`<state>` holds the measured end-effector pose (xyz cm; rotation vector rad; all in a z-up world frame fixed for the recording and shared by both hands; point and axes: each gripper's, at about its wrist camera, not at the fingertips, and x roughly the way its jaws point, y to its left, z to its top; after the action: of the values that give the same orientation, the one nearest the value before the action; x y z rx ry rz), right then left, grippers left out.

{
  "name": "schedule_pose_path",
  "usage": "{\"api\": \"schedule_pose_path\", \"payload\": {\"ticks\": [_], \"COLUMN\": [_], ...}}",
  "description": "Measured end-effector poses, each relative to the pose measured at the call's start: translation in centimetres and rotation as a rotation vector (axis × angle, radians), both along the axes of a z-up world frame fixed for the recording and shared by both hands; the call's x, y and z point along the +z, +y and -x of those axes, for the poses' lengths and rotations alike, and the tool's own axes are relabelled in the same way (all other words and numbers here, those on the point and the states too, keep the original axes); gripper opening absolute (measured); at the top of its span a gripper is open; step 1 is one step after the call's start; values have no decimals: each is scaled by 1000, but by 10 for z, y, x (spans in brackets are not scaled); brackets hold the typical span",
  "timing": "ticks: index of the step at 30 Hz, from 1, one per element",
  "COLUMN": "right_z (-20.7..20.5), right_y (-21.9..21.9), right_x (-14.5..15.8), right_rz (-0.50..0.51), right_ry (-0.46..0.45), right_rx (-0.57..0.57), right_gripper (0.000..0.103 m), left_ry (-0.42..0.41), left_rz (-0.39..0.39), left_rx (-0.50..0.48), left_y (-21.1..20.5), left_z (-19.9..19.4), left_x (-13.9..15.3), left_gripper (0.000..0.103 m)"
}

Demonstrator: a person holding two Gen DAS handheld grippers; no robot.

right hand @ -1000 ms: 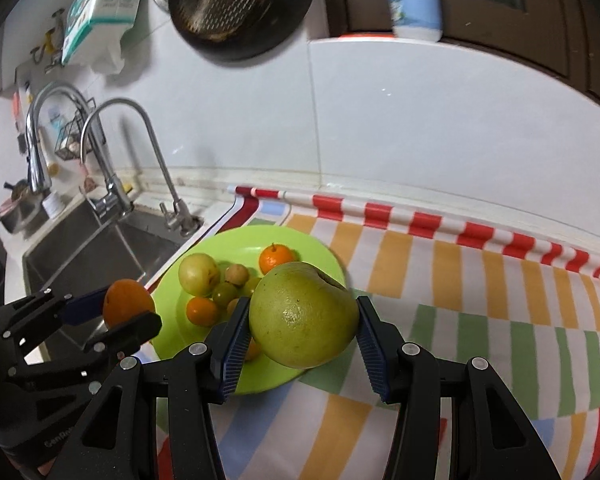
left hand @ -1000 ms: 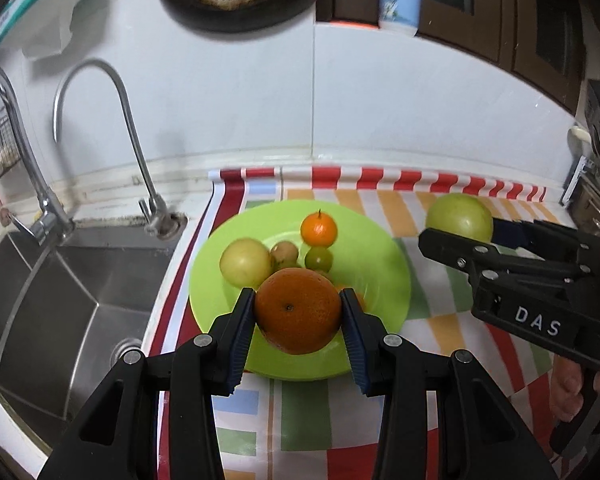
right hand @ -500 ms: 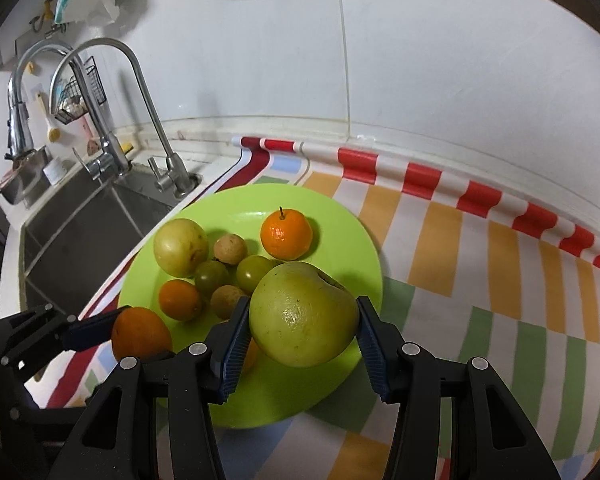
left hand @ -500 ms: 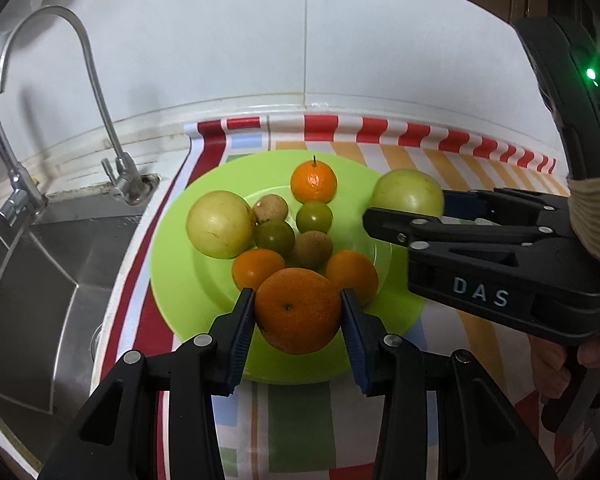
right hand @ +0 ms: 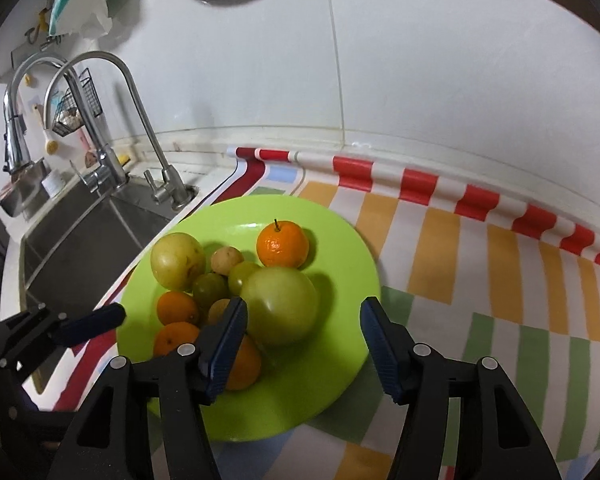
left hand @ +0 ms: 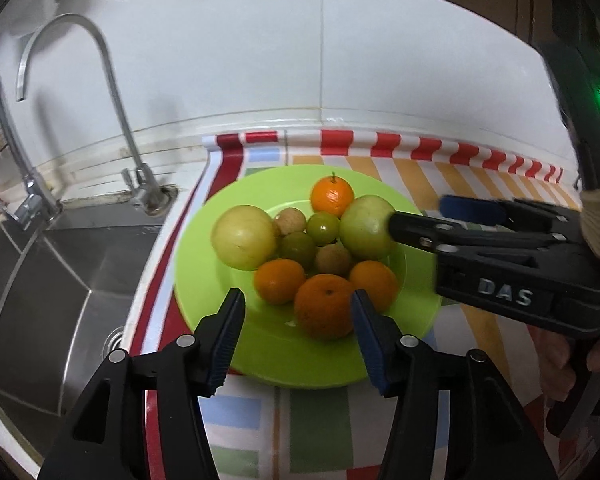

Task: Organize fruits

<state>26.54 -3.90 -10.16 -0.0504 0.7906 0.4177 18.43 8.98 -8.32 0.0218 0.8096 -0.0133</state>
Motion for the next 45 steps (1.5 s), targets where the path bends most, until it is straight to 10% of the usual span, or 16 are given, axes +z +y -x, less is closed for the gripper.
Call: {"api": "schedule_pose_path", "payload": {"ticks": [30, 45], "right_z": [180, 244], "right_y": [-23, -31], "right_x": [48, 72], "right_rz": [20, 37], "right_ry": [-173, -220], "right_rx": [-485, -451], "right_gripper": [87, 88], "left_ry": [-205, -266], "left_rz": [-46, -44], "left_rx": [-164, -100], "left_y": [24, 14], "left_z": [97, 165], "left_x": [60, 79], "left_gripper": [95, 103]}}
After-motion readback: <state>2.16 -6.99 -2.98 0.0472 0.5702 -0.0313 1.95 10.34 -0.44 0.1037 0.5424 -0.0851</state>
